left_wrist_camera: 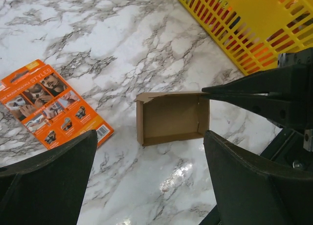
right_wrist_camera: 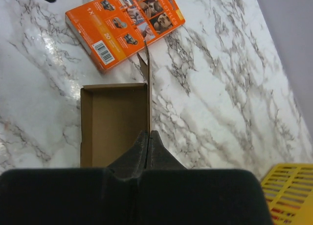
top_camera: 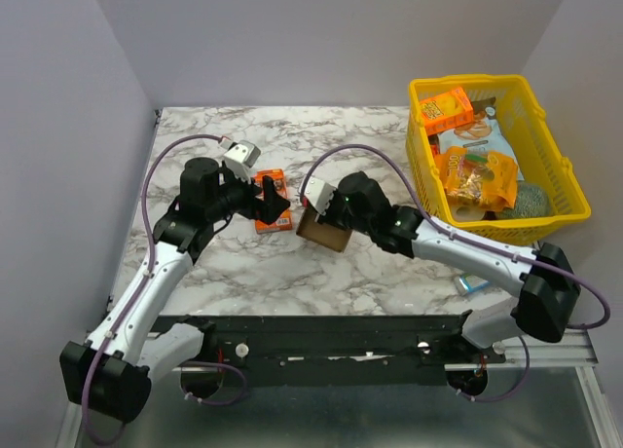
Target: Fold the paper box
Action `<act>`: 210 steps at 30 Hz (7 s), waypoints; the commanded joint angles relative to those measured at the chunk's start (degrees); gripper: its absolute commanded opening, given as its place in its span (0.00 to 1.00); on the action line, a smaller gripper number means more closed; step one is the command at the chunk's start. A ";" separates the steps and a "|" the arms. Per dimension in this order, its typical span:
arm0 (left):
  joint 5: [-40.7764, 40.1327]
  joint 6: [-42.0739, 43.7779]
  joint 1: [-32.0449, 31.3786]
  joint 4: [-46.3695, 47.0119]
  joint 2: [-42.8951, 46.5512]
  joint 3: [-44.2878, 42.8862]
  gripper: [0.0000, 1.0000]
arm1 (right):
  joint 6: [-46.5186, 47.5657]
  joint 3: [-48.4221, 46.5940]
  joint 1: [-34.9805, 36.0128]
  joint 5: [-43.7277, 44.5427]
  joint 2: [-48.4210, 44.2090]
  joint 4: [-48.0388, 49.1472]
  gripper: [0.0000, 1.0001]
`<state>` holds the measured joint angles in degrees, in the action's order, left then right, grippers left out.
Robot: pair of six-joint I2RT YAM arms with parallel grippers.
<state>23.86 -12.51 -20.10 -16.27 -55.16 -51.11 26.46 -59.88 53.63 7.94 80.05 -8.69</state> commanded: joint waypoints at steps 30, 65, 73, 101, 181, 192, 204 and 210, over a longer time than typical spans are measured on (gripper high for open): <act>4.02 16.90 3.57 -0.35 -19.28 -2.77 0.88 | -22.13 -3.85 -12.40 -12.07 3.36 -3.44 0.53; -2.40 20.16 -3.19 3.71 -30.71 -5.22 0.34 | -23.38 4.33 -16.10 -13.40 8.45 3.85 0.36; -5.49 20.86 -4.77 2.48 -31.24 -5.49 0.24 | -22.77 4.95 -16.10 -13.13 8.54 4.03 0.26; -12.43 7.25 -12.95 14.95 -30.98 -1.36 0.00 | -26.19 3.72 -12.76 -2.07 8.63 6.84 0.01; -51.81 -6.92 -32.81 48.43 -23.33 32.21 0.00 | -61.88 27.19 8.60 20.01 -23.88 4.38 0.55; -52.60 -5.50 -35.01 52.04 -24.56 35.91 0.00 | -56.52 13.48 7.02 19.74 -8.35 7.10 0.44; -54.09 -7.26 -36.86 46.78 -18.70 35.29 0.10 | -58.89 13.12 5.88 16.14 7.13 13.52 0.39; -53.04 -9.89 -36.86 37.38 -8.07 35.91 0.60 | -61.70 15.32 5.52 15.35 9.94 15.28 0.38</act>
<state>-28.38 -19.84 -56.58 29.36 -69.95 -15.64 -32.95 -46.52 59.53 24.71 87.59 4.80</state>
